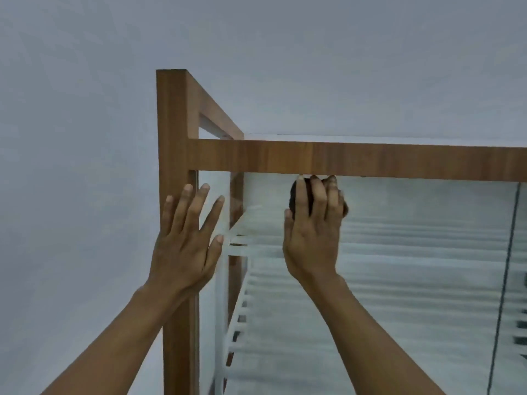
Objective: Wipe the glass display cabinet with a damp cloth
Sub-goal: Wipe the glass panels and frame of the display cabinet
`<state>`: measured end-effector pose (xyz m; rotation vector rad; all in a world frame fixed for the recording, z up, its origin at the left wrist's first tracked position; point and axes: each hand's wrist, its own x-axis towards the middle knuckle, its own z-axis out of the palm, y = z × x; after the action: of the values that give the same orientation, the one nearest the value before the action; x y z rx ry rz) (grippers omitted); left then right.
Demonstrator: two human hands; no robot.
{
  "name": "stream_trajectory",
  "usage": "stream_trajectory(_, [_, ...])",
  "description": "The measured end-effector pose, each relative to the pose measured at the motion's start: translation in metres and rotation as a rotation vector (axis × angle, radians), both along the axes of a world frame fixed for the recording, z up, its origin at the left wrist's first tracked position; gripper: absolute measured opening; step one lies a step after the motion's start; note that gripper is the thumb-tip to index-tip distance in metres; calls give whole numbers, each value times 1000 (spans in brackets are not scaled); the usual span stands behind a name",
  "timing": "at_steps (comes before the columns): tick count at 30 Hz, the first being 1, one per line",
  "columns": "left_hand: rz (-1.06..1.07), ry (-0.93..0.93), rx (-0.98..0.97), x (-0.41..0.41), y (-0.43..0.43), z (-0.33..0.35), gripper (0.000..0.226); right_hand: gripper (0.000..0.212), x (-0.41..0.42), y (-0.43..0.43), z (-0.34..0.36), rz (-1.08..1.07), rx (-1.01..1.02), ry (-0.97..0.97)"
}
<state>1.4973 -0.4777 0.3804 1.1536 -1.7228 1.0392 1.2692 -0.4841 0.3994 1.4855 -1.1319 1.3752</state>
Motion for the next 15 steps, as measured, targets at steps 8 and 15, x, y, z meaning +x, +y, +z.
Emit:
stream_trajectory(8, [-475,227,-66,29,-28,-19,65,56,109,-16,-17,-26,28,191])
stream_trajectory(15, [-536,213,-73,27,-33,-19,65,53,75,-12,-29,-109,-34,-234])
